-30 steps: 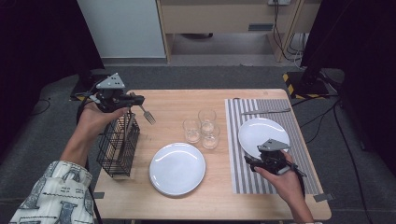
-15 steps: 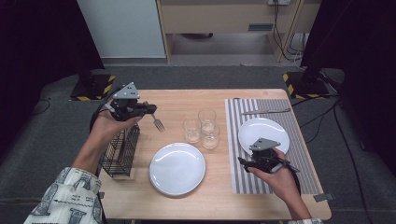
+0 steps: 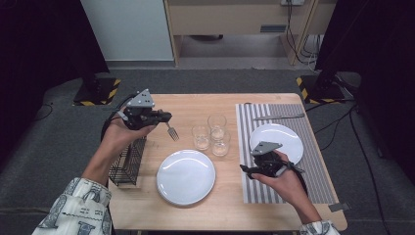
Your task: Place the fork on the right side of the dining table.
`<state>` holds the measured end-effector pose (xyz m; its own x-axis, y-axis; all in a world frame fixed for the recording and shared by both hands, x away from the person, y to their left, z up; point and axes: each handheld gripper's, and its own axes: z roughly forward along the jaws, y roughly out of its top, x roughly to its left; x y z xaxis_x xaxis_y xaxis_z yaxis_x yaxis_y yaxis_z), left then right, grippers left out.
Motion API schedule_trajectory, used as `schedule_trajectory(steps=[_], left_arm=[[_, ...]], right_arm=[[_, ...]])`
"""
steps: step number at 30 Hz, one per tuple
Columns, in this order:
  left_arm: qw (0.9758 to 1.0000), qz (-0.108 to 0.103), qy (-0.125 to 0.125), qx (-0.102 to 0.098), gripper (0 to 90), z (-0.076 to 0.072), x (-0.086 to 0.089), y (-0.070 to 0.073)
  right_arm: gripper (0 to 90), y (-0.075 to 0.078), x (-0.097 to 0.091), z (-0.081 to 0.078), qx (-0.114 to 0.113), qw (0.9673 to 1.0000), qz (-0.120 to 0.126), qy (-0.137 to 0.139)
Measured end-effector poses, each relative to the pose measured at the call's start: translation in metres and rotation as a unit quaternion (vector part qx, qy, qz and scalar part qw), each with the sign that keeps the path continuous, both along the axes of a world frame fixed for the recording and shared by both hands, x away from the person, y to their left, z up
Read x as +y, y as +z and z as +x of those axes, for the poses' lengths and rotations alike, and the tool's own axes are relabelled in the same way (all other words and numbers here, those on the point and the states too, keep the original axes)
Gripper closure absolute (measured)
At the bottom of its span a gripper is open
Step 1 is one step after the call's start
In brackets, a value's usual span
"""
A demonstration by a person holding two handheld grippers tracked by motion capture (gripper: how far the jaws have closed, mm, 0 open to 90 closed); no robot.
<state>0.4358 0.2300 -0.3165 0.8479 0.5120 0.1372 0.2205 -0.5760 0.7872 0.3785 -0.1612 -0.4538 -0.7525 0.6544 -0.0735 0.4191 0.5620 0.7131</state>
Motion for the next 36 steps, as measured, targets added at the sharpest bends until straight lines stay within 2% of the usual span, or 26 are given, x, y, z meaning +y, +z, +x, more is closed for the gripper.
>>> schedule_trajectory(steps=[6,14,21,36], left_arm=[[0.9999,-0.001,-0.011,-0.002,86.3,-0.005,-0.009,-0.002],[0.9997,0.0,-0.025,0.0,86.3,-0.008,-0.022,-0.008],[0.9993,0.003,-0.036,0.001,86.3,-0.013,-0.031,-0.012],[0.9987,0.002,-0.051,0.006,86.3,-0.018,-0.043,-0.023]], right_arm=[[34.2,0.003,0.007,0.005,0.002,0.9998,-0.008,0.018],[34.4,0.013,0.013,0.006,0.001,0.9993,-0.003,0.036],[34.3,0.02,0.017,0.007,0.003,0.9985,-0.01,0.053],[35.7,0.021,0.028,0.01,0.006,0.9972,-0.019,0.072]])
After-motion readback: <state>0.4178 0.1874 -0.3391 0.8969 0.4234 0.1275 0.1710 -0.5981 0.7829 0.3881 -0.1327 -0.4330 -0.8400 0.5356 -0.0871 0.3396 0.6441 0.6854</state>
